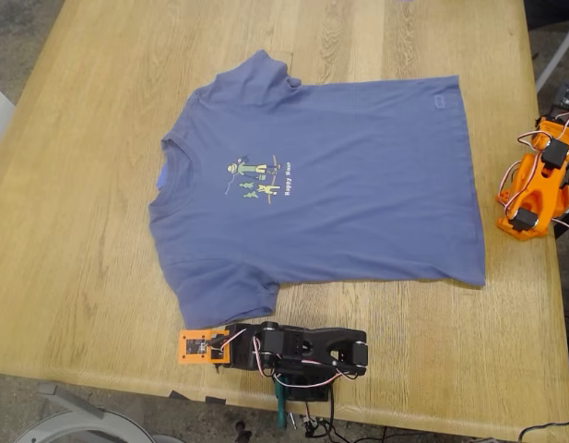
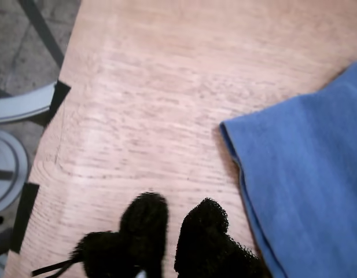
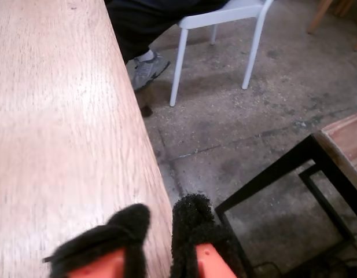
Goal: Fold a T-shirt
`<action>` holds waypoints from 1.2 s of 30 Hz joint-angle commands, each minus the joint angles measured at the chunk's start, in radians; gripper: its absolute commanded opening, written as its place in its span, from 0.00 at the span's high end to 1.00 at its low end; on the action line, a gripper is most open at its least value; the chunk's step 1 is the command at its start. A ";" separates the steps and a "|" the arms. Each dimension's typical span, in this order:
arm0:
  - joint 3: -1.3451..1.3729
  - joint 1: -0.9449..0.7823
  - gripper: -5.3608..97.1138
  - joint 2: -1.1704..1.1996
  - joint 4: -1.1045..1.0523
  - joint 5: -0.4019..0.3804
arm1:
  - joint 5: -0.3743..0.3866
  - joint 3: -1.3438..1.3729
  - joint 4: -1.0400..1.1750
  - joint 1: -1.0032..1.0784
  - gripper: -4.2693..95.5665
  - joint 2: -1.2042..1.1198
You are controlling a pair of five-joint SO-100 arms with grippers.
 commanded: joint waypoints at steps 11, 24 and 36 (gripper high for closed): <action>-0.029 0.149 0.40 0.109 -0.224 -0.049 | 0.130 0.018 0.032 0.023 0.59 0.009; -0.172 0.201 0.27 0.107 -0.081 -0.049 | 0.192 -0.215 0.230 -0.199 0.52 0.009; -0.548 0.350 0.27 0.051 0.319 -0.081 | 0.186 -0.663 0.686 -0.499 0.52 0.009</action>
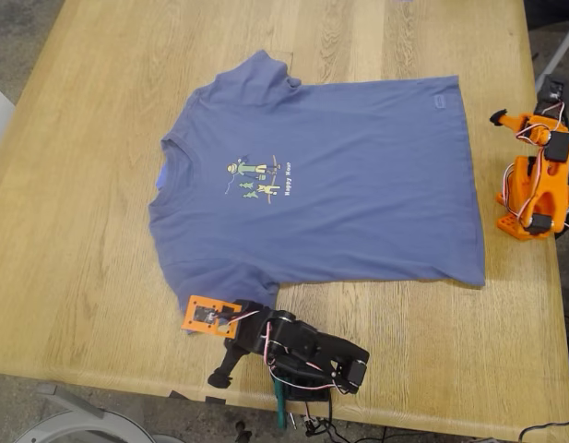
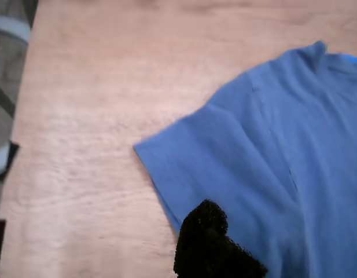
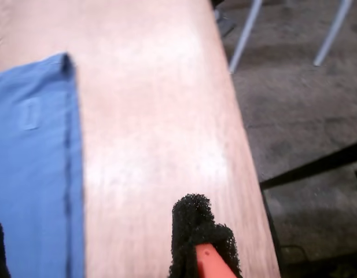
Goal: Fold a T-shirt
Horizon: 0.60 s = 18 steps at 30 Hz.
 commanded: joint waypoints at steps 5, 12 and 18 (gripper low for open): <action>-0.413 0.060 0.29 -0.098 0.150 0.021 | -0.012 -0.350 0.359 -0.207 0.53 0.003; -0.870 0.178 0.29 -0.437 0.279 0.054 | -0.052 -0.614 0.383 -0.445 0.54 -0.163; -1.160 0.305 0.29 -0.641 0.370 0.066 | -0.080 -0.827 0.385 -0.678 0.55 -0.408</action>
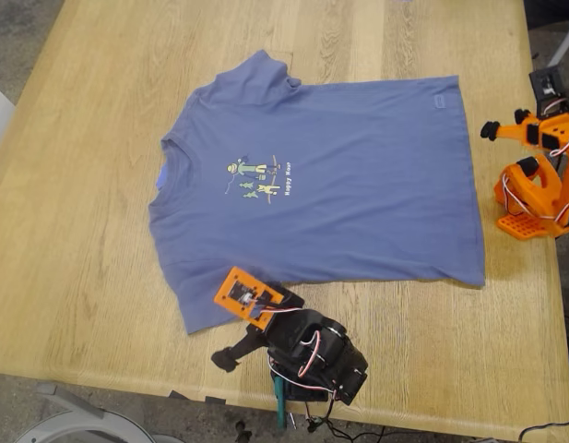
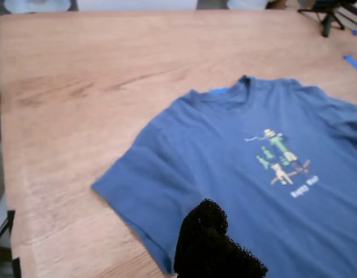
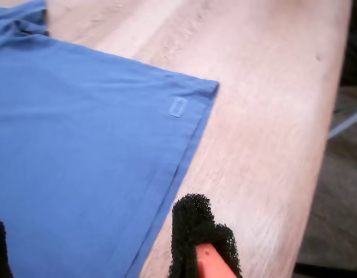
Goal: Fold a T-shirt
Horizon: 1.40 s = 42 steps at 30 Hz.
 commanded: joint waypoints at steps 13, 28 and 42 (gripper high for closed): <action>-0.262 0.302 0.29 -0.367 -0.009 0.026 | -0.011 -0.426 -0.005 -0.805 0.61 -0.657; 0.249 0.365 0.29 -0.425 -0.744 0.020 | 0.011 -0.440 -0.733 -1.000 0.61 -1.220; 0.575 0.296 0.30 -0.578 -1.256 0.029 | 0.038 -0.503 -1.209 -0.997 0.58 -1.582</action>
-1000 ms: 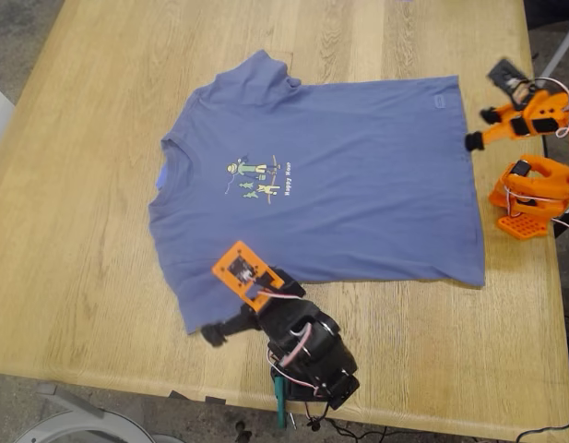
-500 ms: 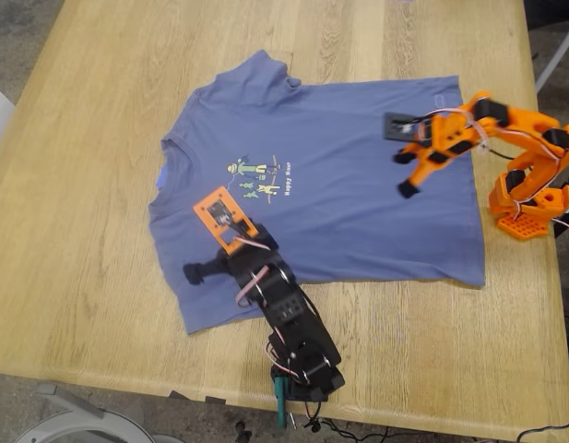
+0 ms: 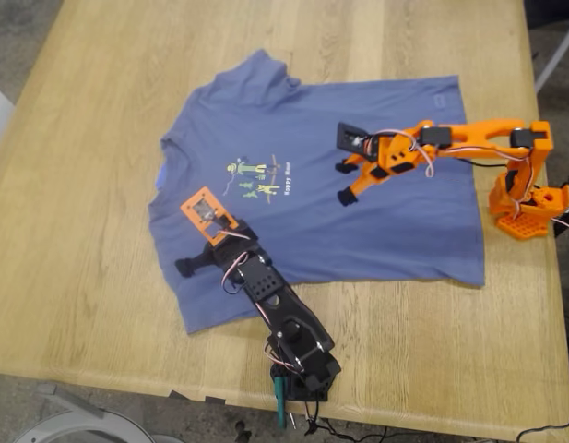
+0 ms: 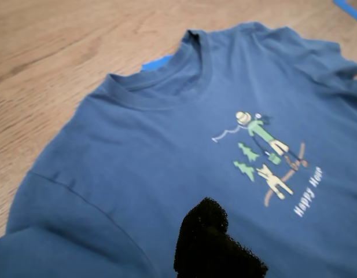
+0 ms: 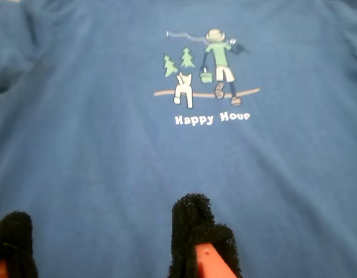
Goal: Fold a T-shirt
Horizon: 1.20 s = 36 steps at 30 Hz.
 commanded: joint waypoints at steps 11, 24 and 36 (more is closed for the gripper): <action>-0.115 -0.005 0.31 -0.425 -0.485 0.000 | 0.015 -0.331 -0.064 -0.020 0.60 -0.245; -0.601 -0.072 0.32 -0.980 -0.563 0.000 | 0.034 -0.591 0.026 -0.046 0.62 -0.423; -1.117 -0.106 0.35 -1.393 -0.430 -0.110 | 0.044 -0.614 0.117 -0.020 0.62 -0.425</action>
